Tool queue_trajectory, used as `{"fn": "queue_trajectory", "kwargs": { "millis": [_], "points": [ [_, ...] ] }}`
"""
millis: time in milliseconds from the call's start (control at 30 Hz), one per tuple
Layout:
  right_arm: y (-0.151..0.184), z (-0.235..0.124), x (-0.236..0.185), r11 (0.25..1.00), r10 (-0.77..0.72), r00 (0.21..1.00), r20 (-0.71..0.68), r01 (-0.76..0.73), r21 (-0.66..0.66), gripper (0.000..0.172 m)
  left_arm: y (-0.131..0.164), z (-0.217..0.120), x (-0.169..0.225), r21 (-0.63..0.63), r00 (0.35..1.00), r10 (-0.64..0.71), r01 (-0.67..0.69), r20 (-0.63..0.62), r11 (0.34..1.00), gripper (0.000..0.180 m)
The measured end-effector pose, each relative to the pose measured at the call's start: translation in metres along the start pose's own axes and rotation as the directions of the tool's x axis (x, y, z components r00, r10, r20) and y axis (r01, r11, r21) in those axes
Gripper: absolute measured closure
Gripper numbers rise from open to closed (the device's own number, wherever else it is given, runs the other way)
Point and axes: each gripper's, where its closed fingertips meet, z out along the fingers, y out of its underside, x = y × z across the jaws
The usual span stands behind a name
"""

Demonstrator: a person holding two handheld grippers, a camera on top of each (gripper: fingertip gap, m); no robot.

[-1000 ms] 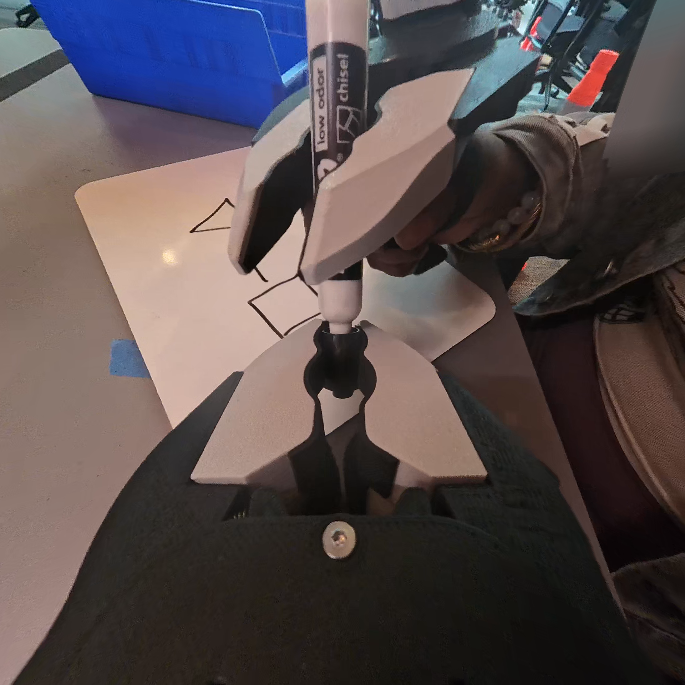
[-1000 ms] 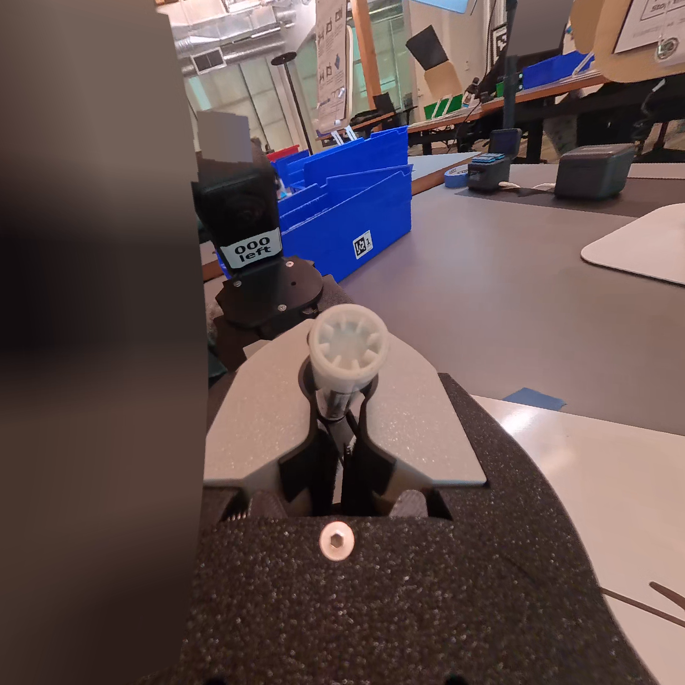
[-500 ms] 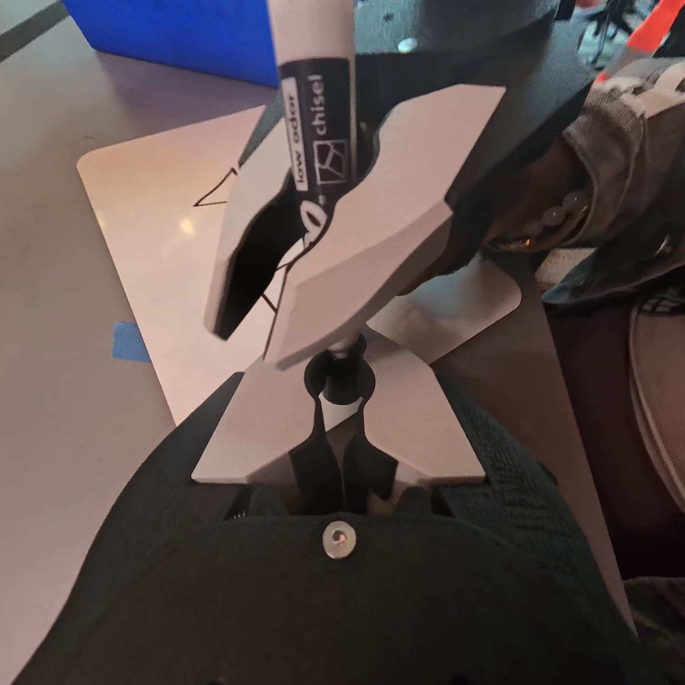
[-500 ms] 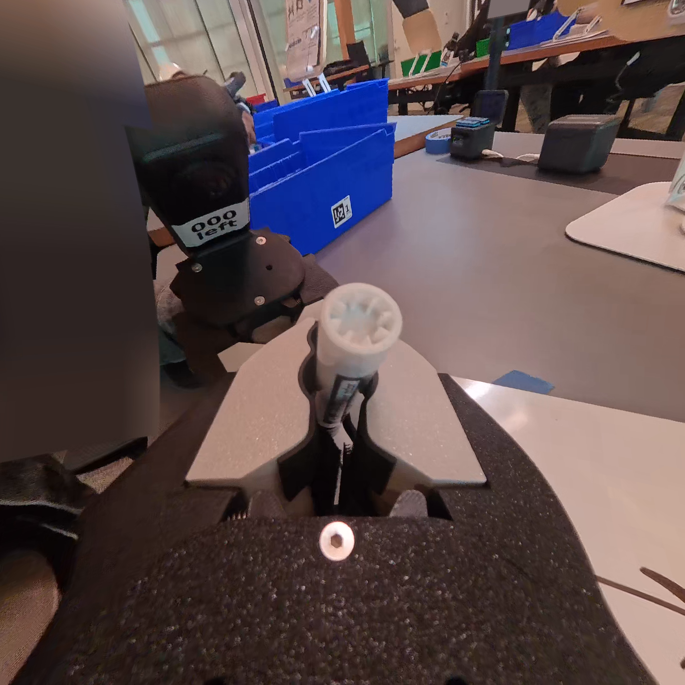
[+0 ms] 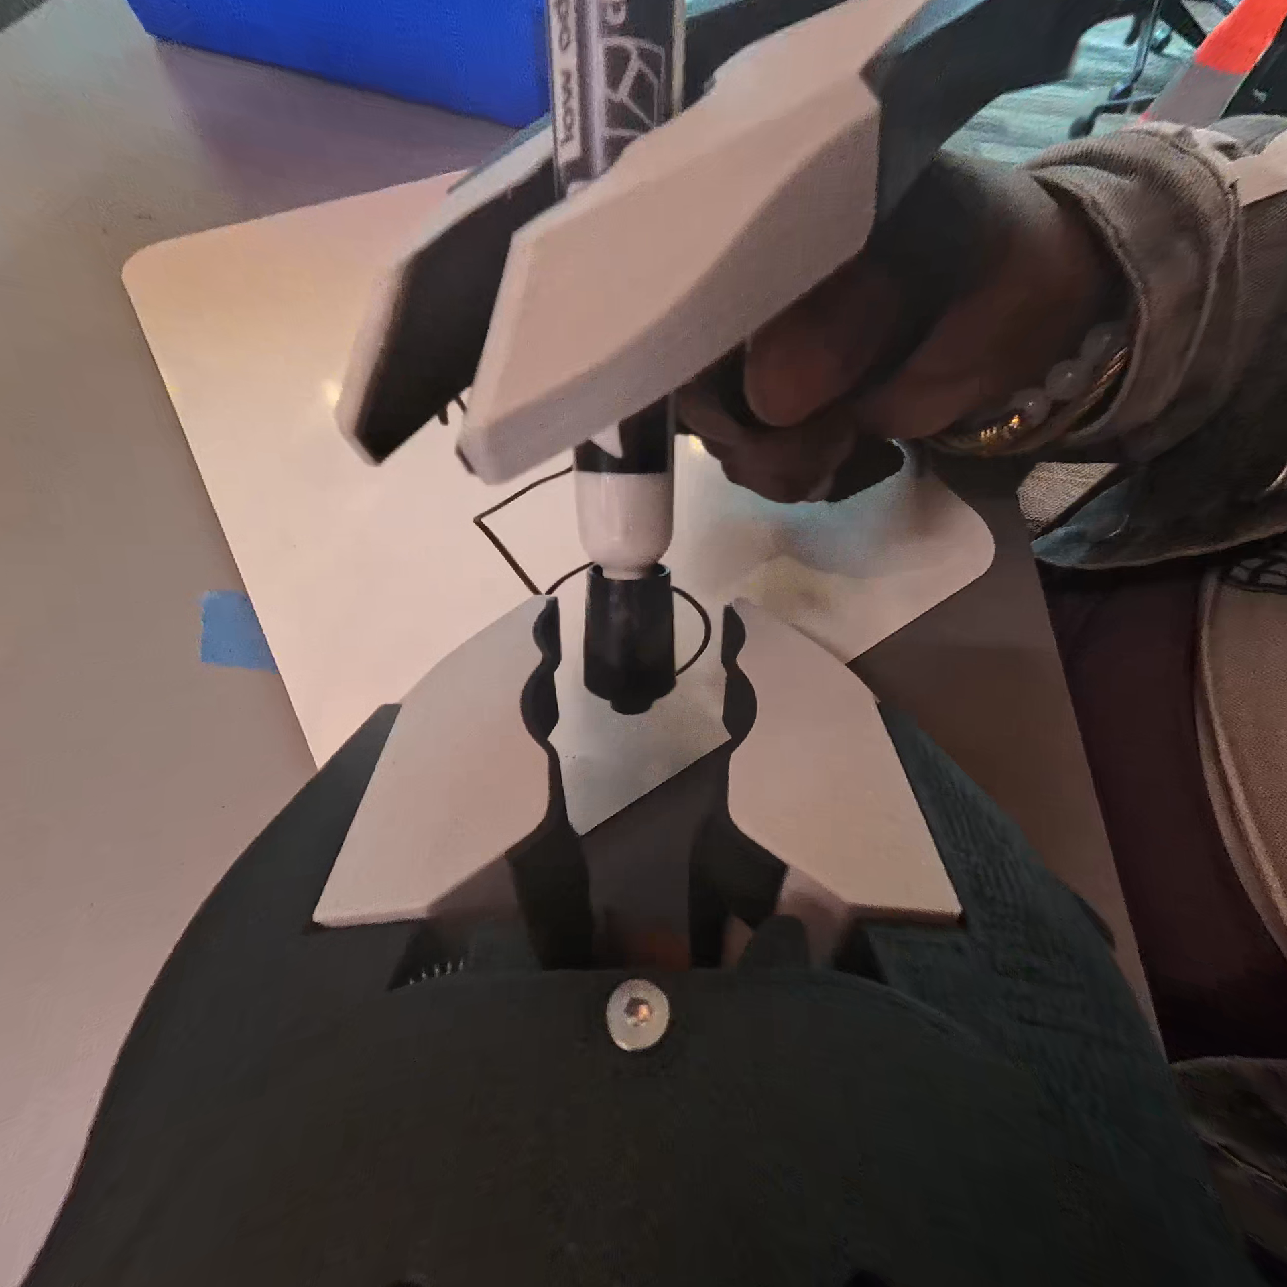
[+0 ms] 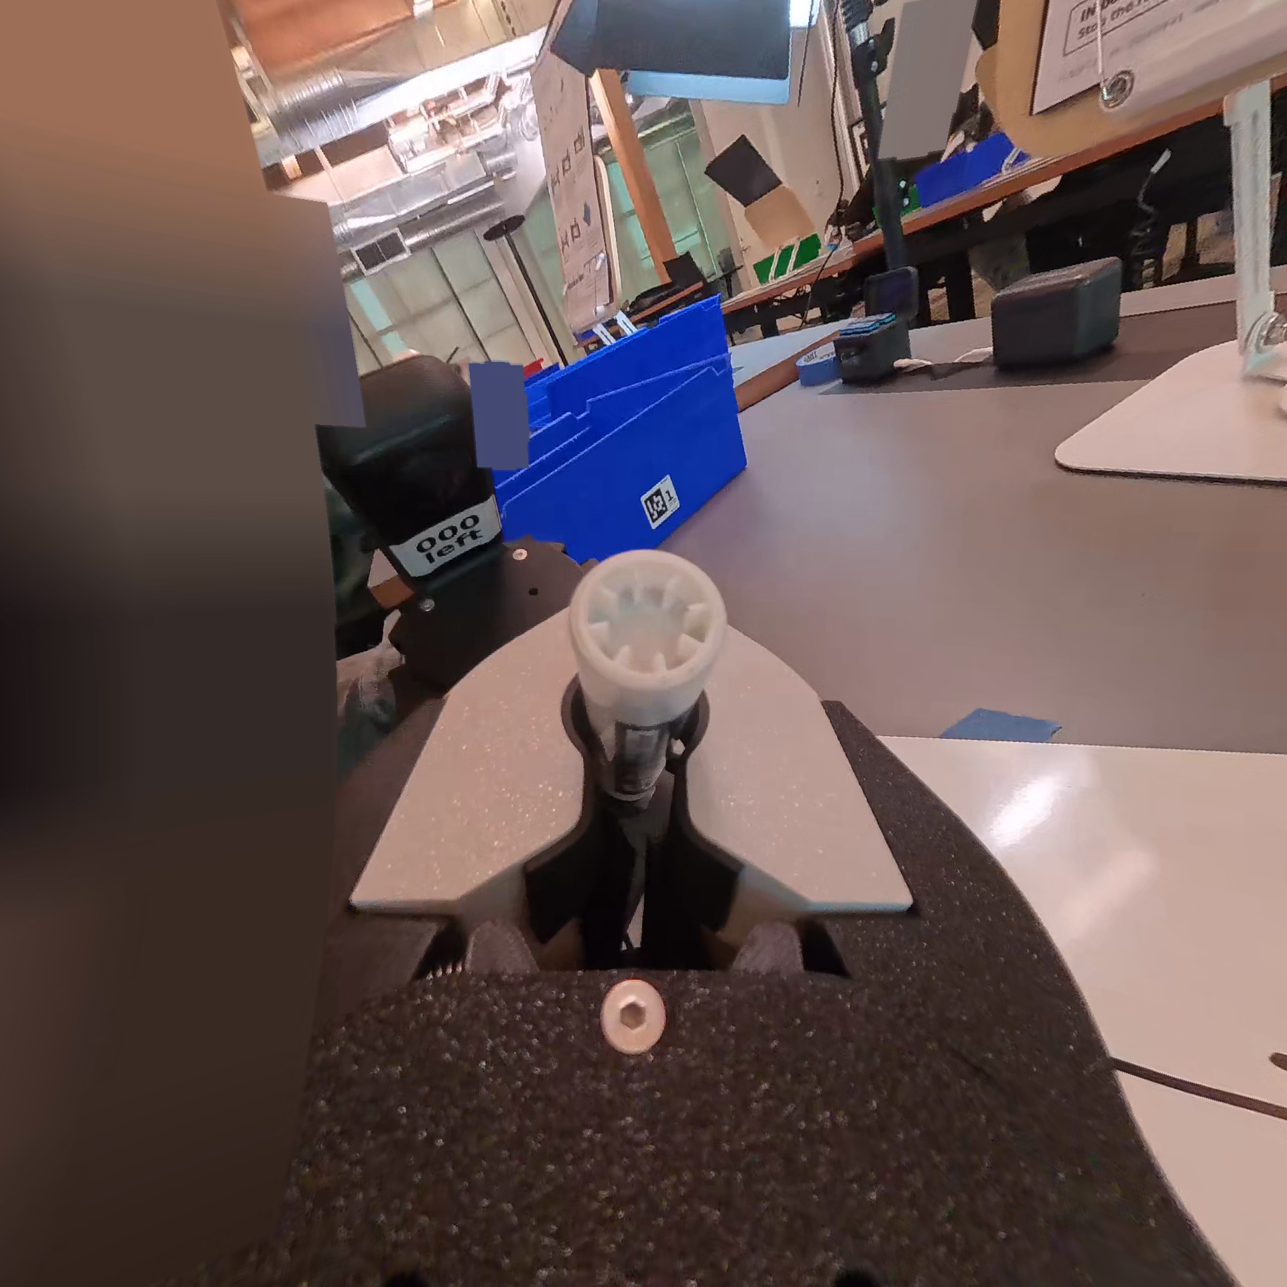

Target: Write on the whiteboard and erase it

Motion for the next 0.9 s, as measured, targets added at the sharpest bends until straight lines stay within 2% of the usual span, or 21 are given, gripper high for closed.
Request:
{"fn": "queue_trajectory", "kwargs": {
  "millis": [33, 67, 133, 333, 533, 600, 667, 767, 800, 833, 900],
  "points": [
    [0.002, 0.001, -0.001, 1.000, -0.005, 1.000, 0.002, 0.005, -0.009, 0.153, 0.000, 0.000, 0.000, 0.001, 1.000, 0.012, -0.012, 0.007, 1.000, 0.140],
    [0.004, 0.002, -0.003, 1.000, -0.001, 1.000, 0.010, 0.002, -0.013, 0.153, 0.000, 0.000, 0.002, 0.002, 1.000, 0.025, -0.025, 0.007, 1.000, 0.160],
    [0.005, 0.003, -0.005, 1.000, 0.012, 1.000, 0.024, -0.012, -0.014, 0.153, 0.000, -0.001, 0.002, 0.001, 0.999, 0.044, -0.044, 0.018, 0.999, 0.161],
    [0.022, 0.005, 0.000, 0.987, -0.070, 0.997, -0.023, 0.066, -0.144, 0.153, 0.013, 0.002, 0.000, -0.092, 0.998, 0.051, -0.047, 0.037, 0.995, 0.164],
    [0.026, 0.008, 0.001, 0.991, -0.036, 0.999, -0.014, 0.034, -0.126, 0.153, 0.013, 0.000, -0.001, -0.087, 0.999, 0.014, -0.010, 0.038, 0.996, 0.165],
    [0.023, 0.010, -0.001, 0.993, -0.046, 0.999, -0.016, 0.044, -0.107, 0.153, 0.008, -0.004, -0.004, -0.038, 0.999, -0.026, 0.027, 0.041, 0.999, 0.165],
    [0.022, 0.011, -0.001, 0.997, 0.020, 1.000, 0.012, -0.019, -0.074, 0.151, 0.001, -0.009, -0.005, 0.027, 0.996, -0.086, 0.086, 0.024, 0.996, 0.165],
    [0.030, 0.014, -0.003, 0.994, 0.002, 1.000, 0.018, 0.000, -0.110, 0.153, 0.007, -0.003, 0.000, -0.033, 0.999, -0.021, 0.022, 0.033, 0.999, 0.165],
    [0.033, 0.018, -0.008, 0.992, -0.011, 0.999, 0.030, 0.015, -0.126, 0.154, -0.004, -0.004, 0.004, 0.043, 1.000, -0.019, 0.018, 0.016, 0.999, 0.166],
    [0.034, 0.024, -0.013, 0.992, -0.002, 0.999, 0.042, 0.007, -0.127, 0.158, -0.009, -0.004, 0.006, 0.074, 0.997, -0.078, 0.079, -0.017, 0.994, 0.164],
    [0.031, 0.026, -0.015, 0.985, -0.023, 0.999, 0.034, 0.029, -0.173, 0.157, -0.014, -0.008, 0.005, 0.111, 0.998, -0.057, 0.058, -0.009, 0.992, 0.161]
  ]
}}
